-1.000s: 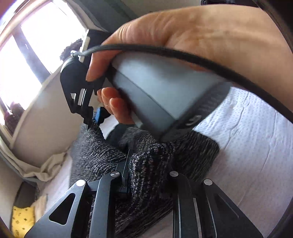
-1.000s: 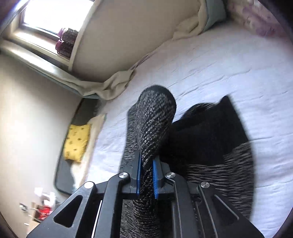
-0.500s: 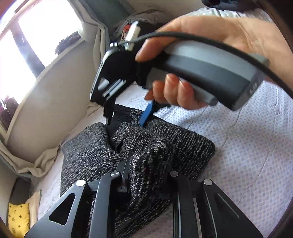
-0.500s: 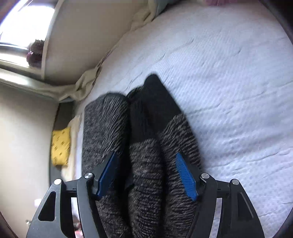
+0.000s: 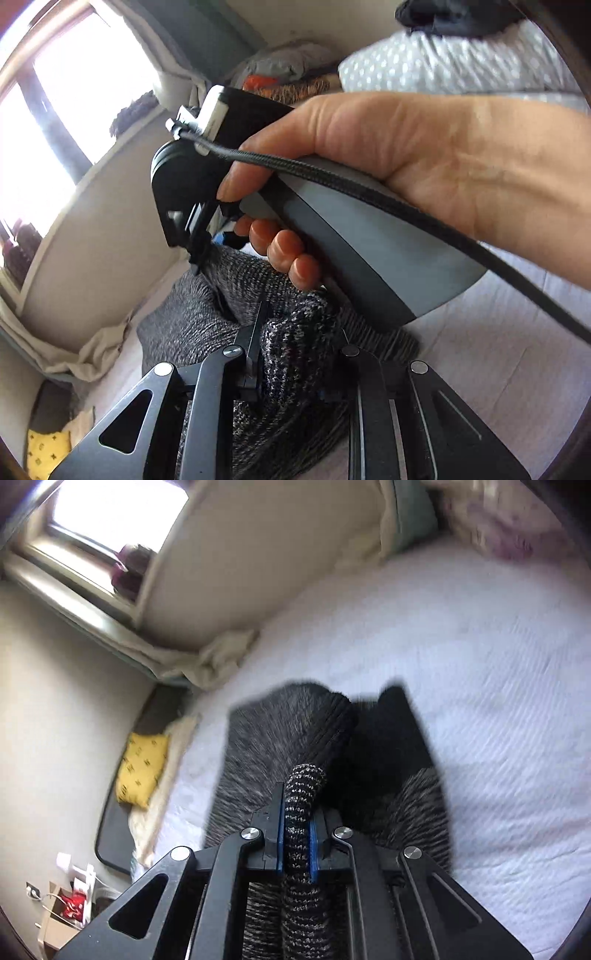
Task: Fold large clothes
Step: 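Open both tools and release the folded bundle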
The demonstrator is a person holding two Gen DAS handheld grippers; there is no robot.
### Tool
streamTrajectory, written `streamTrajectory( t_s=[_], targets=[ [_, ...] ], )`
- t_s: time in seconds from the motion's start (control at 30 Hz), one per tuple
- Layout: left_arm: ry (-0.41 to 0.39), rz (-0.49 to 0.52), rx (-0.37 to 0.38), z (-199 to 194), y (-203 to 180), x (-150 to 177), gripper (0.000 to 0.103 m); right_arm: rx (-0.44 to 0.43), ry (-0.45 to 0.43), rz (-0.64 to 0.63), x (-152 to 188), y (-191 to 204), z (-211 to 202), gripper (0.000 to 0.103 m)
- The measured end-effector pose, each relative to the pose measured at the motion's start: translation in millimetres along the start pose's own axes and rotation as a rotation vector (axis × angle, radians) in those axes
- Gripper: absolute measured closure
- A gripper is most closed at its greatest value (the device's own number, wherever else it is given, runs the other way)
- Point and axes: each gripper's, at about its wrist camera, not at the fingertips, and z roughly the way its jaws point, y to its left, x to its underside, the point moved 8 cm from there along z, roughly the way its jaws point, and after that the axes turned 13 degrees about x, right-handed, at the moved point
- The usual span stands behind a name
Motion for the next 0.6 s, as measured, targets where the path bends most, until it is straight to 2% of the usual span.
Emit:
streamTrajectory(
  t_s=[0.07,0.13,0.23,0.3,0.33,0.4,0.43,0.47,0.5,0.57,0.6],
  targets=[
    [-0.014,-0.010,0.031,8,-6,-9,0.080,0.019,-0.049,0.009,-10,-12,-21,0.098],
    [0.005,-0.022,0.066,22,-15,-9,0.080,0.040,-0.060,0.028,-14,-23,-25,0.098],
    [0.066,-0.042,0.110,46,-24,3,0.079,0.089,-0.036,0.070,-7,-42,-2,0.098],
    [0.108,-0.061,0.130,58,-27,16,0.073,0.138,-0.012,0.093,1,-56,17,0.098],
    [0.118,-0.073,0.137,58,-27,19,0.068,0.158,0.001,0.106,5,-63,24,0.098],
    [0.121,-0.112,0.170,53,-27,18,0.050,0.185,0.022,0.132,9,-71,33,0.094],
    [0.123,-0.143,0.209,47,-28,16,0.035,0.184,0.028,0.142,9,-74,34,0.093],
    [0.119,-0.164,0.227,42,-27,15,0.027,0.181,0.033,0.149,10,-75,34,0.087],
    [0.113,-0.190,0.243,31,-26,14,0.026,0.197,0.031,0.148,9,-74,31,0.084],
    [0.113,-0.246,0.286,11,-21,15,0.025,0.239,0.001,0.123,5,-70,20,0.084],
    [0.120,-0.290,0.324,-2,-17,18,0.025,0.287,-0.030,0.094,0,-66,9,0.081]
  ],
)
